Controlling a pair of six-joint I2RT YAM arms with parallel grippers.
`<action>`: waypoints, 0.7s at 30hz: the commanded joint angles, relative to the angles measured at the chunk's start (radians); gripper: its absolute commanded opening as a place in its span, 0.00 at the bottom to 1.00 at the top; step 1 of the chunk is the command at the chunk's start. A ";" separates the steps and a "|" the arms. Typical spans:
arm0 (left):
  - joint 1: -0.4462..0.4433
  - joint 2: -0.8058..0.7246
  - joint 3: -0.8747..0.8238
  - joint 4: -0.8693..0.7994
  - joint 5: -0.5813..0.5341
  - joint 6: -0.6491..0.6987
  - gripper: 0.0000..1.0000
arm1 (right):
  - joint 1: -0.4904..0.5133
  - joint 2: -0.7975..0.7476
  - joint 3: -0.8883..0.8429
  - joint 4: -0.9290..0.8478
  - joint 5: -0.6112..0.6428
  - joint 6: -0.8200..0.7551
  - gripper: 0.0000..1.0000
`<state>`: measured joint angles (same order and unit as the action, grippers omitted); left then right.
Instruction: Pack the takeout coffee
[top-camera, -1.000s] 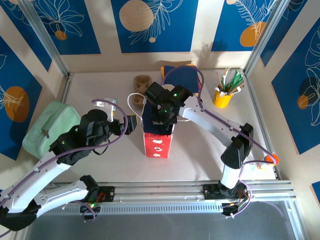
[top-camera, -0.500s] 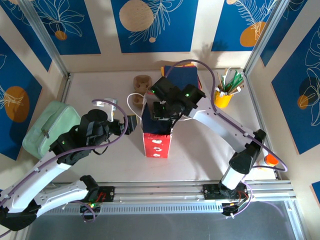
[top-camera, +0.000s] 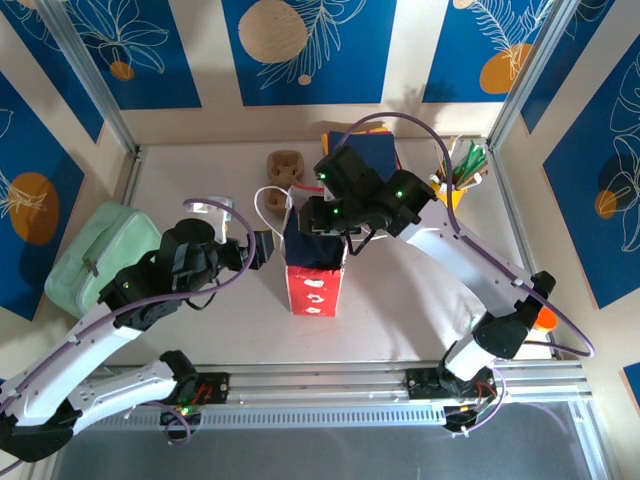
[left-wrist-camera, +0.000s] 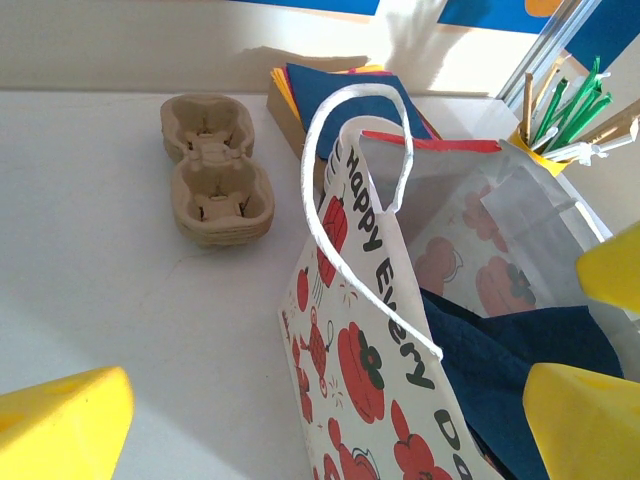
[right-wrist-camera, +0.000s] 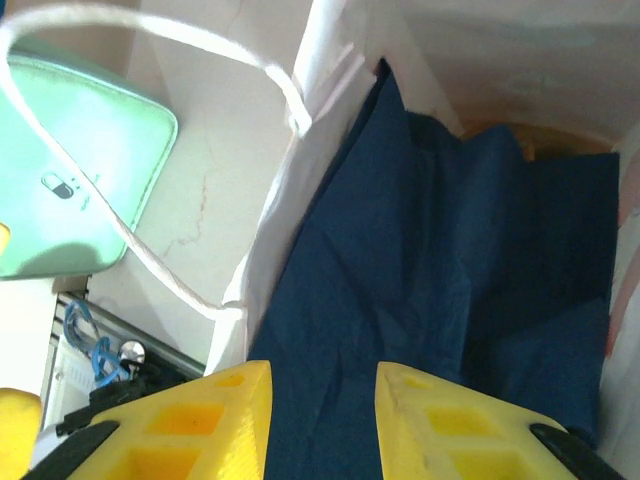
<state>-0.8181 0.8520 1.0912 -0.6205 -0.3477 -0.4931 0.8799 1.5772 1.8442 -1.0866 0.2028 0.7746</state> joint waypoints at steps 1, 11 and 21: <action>0.012 -0.008 -0.003 0.004 0.002 -0.008 1.00 | 0.007 0.040 -0.032 -0.062 -0.051 0.024 0.33; 0.012 -0.008 -0.005 -0.001 -0.002 -0.011 1.00 | 0.014 0.152 -0.016 -0.146 -0.024 0.028 0.33; 0.012 0.004 0.009 0.003 -0.003 0.002 1.00 | 0.013 0.190 0.003 -0.162 0.015 0.016 0.33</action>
<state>-0.8181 0.8539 1.0912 -0.6205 -0.3477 -0.4927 0.8886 1.7535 1.8305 -1.2186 0.1951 0.7887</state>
